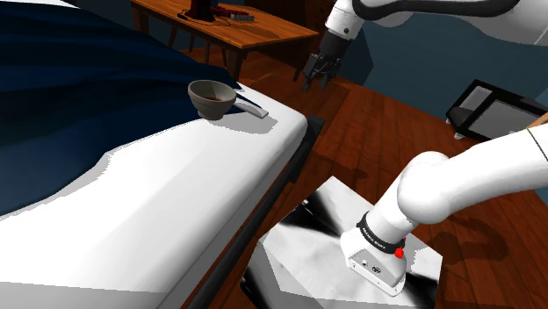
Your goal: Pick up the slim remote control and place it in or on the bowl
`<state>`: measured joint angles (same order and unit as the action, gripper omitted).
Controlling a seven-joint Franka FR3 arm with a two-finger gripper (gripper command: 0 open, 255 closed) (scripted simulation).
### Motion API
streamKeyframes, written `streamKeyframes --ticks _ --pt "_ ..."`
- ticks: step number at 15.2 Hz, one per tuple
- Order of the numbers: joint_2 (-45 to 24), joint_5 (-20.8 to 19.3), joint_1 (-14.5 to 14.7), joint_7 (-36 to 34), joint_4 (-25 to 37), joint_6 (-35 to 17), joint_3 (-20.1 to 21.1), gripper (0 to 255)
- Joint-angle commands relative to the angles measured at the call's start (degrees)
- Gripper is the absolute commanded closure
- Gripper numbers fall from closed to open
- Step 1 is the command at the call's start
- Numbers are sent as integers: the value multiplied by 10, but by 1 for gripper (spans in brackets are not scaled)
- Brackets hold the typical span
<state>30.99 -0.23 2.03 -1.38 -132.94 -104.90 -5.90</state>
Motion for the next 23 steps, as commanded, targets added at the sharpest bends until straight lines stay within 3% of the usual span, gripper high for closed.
streamKeyframes --ticks 1,12,23 --pt "-44 -2 4 21 16 -25 -7 0" --pt "-294 14 18 132 163 -113 -33 0" --pt "-555 36 8 221 406 -116 -21 0"
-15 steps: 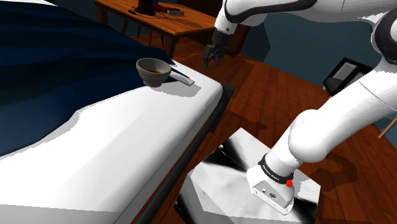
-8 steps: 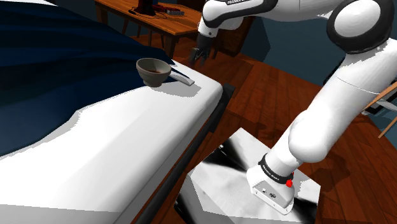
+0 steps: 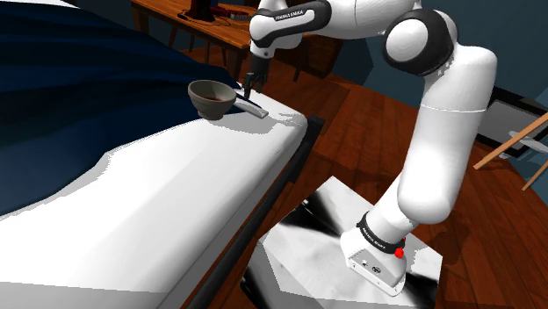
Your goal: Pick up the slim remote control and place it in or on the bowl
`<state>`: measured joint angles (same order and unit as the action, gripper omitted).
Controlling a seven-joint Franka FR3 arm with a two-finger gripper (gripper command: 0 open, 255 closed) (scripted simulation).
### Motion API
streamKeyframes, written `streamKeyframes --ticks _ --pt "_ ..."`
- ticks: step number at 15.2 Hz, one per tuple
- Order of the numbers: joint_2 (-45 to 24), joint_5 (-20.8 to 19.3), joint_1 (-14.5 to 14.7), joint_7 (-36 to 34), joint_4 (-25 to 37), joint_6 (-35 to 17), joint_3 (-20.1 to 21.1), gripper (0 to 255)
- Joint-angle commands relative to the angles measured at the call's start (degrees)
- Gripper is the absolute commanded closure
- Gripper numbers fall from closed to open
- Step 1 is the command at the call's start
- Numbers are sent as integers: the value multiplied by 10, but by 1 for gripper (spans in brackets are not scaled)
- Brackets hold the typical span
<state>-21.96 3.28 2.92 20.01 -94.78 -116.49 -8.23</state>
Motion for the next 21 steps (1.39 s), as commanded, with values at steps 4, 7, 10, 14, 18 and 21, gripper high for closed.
streamKeyframes --ticks 4,7,10,14,18,21 --pt "-80 3 -5 20 74 -4 7 0" --pt "-89 4 -5 20 63 -22 8 0" --pt "-97 5 -6 21 55 -38 8 0" --pt "-97 5 -6 21 56 -38 8 0" --pt "-97 5 -6 21 56 -38 8 0" --pt "-97 5 -6 21 56 -38 8 255"
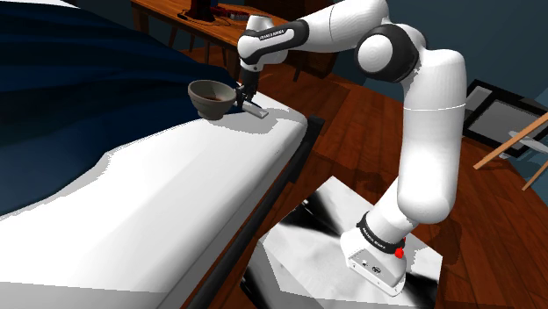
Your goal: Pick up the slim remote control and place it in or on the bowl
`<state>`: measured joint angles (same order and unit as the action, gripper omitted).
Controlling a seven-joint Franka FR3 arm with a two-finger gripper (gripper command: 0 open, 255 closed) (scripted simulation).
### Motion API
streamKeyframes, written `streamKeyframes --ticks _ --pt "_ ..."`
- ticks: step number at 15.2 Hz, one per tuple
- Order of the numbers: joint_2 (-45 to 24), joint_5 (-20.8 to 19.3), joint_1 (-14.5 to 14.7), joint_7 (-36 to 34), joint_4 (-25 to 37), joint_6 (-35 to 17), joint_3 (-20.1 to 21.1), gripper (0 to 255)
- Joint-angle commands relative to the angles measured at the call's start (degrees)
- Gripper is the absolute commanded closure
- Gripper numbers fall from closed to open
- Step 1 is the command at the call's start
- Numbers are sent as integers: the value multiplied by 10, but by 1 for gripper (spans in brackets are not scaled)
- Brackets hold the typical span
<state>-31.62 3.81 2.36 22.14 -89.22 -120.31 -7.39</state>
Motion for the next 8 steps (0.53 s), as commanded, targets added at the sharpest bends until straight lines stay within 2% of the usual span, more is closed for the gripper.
streamKeyframes --ticks 1,8 --pt "0 0 0 0 0 0 0 255" --pt "3 0 0 0 3 6 0 255"
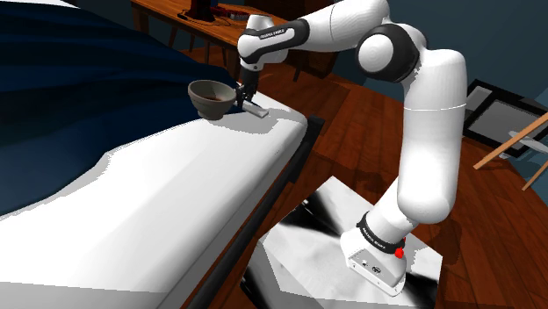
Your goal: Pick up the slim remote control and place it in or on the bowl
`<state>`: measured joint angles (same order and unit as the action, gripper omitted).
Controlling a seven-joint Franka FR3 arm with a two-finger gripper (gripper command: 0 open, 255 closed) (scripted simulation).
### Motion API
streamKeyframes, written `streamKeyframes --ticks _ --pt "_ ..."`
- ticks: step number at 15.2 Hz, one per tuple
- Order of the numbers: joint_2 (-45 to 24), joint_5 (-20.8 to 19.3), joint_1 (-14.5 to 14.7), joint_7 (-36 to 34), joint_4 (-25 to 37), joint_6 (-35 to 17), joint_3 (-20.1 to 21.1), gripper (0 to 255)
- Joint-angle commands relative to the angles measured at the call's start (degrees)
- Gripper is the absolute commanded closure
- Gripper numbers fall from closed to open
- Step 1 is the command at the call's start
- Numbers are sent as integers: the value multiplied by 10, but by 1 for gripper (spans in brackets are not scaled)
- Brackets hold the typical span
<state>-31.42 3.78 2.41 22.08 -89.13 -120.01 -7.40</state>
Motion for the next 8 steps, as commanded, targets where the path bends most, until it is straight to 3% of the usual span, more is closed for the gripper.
streamKeyframes --ticks 1,8 --pt "4 -1 0 0 5 9 0 255" --pt "24 -4 0 -2 30 53 -2 255"
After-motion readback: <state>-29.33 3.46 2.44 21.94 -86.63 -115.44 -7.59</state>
